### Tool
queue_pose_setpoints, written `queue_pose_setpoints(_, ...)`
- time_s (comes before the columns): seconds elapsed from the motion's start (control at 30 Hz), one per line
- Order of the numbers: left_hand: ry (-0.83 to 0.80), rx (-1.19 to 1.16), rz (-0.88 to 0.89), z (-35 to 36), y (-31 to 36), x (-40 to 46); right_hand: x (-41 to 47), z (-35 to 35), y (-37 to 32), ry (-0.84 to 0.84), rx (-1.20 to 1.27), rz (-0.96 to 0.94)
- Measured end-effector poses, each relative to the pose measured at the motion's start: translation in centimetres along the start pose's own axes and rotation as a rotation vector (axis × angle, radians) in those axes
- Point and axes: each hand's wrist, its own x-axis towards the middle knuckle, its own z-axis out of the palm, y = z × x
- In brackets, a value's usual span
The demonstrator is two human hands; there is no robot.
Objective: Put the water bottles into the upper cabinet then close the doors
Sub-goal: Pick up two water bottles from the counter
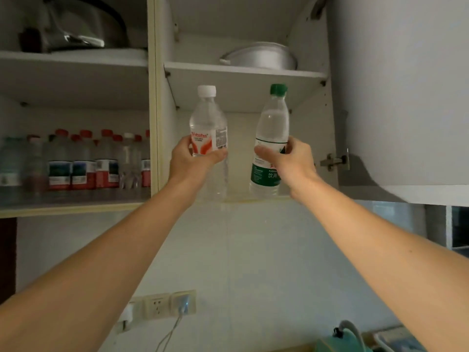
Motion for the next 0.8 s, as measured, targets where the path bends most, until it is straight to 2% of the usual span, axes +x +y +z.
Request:
queue_pose_setpoints(0.37,-0.199,-0.016,-0.217,2.4,-5.5,8.6,7.3,4.7,5.9,-0.112,-0.14,0.156)
queue_pose_setpoints(0.47,-0.201,0.006,-0.267,3.3,-7.5,10.5,8.9,5.6,7.4,-0.144,-0.18,0.191)
queue_pose_setpoints(0.8,-0.237,0.073,-0.282,5.1,-11.1,14.1,11.4,6.8,10.9,-0.14,-0.225,0.168)
